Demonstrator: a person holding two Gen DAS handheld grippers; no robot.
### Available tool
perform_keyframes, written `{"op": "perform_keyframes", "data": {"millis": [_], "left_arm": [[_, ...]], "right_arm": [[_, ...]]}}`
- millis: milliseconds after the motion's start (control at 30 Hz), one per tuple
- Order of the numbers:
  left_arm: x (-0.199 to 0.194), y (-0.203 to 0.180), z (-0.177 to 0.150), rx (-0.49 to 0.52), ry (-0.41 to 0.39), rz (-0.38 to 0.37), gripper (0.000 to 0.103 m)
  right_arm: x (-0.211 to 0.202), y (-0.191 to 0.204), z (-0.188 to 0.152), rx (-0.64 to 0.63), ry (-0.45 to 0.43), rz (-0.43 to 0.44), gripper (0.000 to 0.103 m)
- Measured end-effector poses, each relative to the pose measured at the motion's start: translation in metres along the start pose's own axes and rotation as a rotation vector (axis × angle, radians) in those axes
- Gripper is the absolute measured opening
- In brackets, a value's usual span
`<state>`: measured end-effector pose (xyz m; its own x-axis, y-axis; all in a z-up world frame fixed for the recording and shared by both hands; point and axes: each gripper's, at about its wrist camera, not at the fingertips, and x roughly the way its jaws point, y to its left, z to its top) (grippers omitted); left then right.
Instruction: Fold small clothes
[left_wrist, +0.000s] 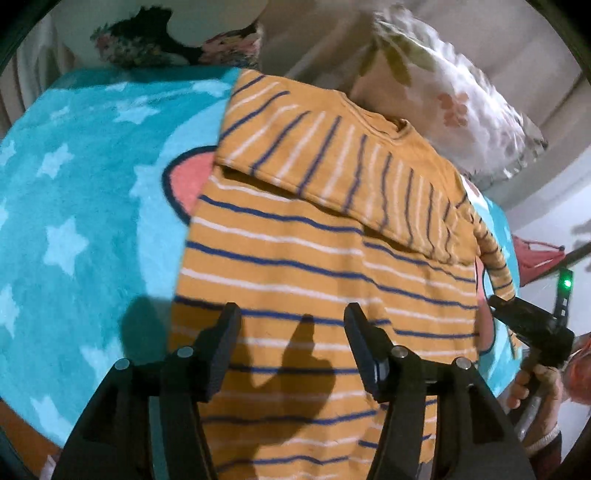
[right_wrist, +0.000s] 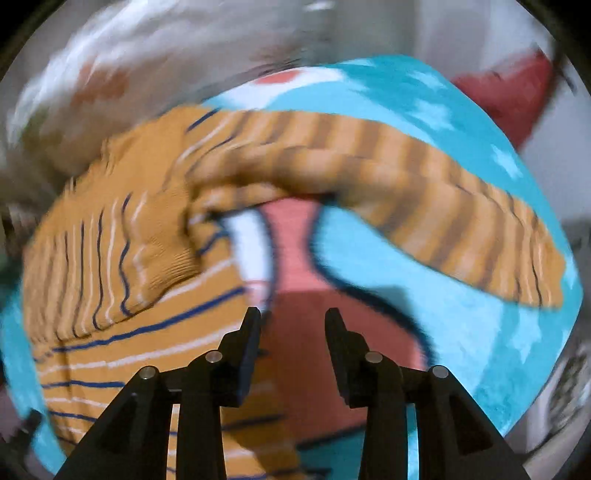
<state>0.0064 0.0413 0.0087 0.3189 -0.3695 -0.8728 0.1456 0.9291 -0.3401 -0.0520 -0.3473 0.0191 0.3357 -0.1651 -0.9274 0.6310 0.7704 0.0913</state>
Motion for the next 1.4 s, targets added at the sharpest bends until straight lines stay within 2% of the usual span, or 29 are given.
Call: {"op": "perform_keyframes", "data": {"millis": [233, 500, 667, 833, 967, 1033, 1067, 1100, 1233, 1400], "left_arm": [[0.001, -0.047, -0.022, 0.016, 0.001, 0.001, 0.062], [0.008, -0.114, -0.042, 0.083, 0.018, -0.001, 0.062], [0.009, -0.145, -0.050, 0.125, 0.018, 0.003, 0.062], [0.013, -0.159, -0.053, 0.117, 0.017, 0.018, 0.062], [0.016, -0.165, -0.056, 0.102, 0.022, 0.026, 0.062], [0.017, -0.166, -0.056, 0.096, 0.026, 0.028, 0.062], [0.018, -0.166, -0.056, 0.093, 0.027, 0.029, 0.062], [0.018, -0.167, -0.056, 0.090, 0.025, 0.029, 0.062], [0.016, -0.162, -0.054, 0.067, 0.011, 0.027, 0.062], [0.018, -0.146, -0.049, 0.021, 0.016, 0.013, 0.062]], "right_arm": [[-0.024, -0.105, -0.010, 0.197, -0.034, 0.075, 0.041], [-0.028, -0.237, -0.031, 0.538, -0.076, 0.159, 0.044], [-0.030, -0.291, -0.032, 0.666, -0.128, 0.128, 0.050], [-0.025, -0.303, -0.016, 0.630, -0.150, 0.134, 0.051], [-0.020, -0.286, -0.002, 0.505, -0.169, 0.100, 0.049], [-0.014, -0.276, 0.002, 0.444, -0.161, 0.088, 0.028], [-0.010, -0.272, 0.005, 0.412, -0.140, 0.116, 0.012], [-0.009, -0.270, 0.006, 0.400, -0.128, 0.131, 0.011], [-0.038, -0.281, 0.025, 0.391, -0.195, 0.143, 0.010], [-0.087, -0.303, 0.071, 0.445, -0.313, 0.112, 0.010]]}}
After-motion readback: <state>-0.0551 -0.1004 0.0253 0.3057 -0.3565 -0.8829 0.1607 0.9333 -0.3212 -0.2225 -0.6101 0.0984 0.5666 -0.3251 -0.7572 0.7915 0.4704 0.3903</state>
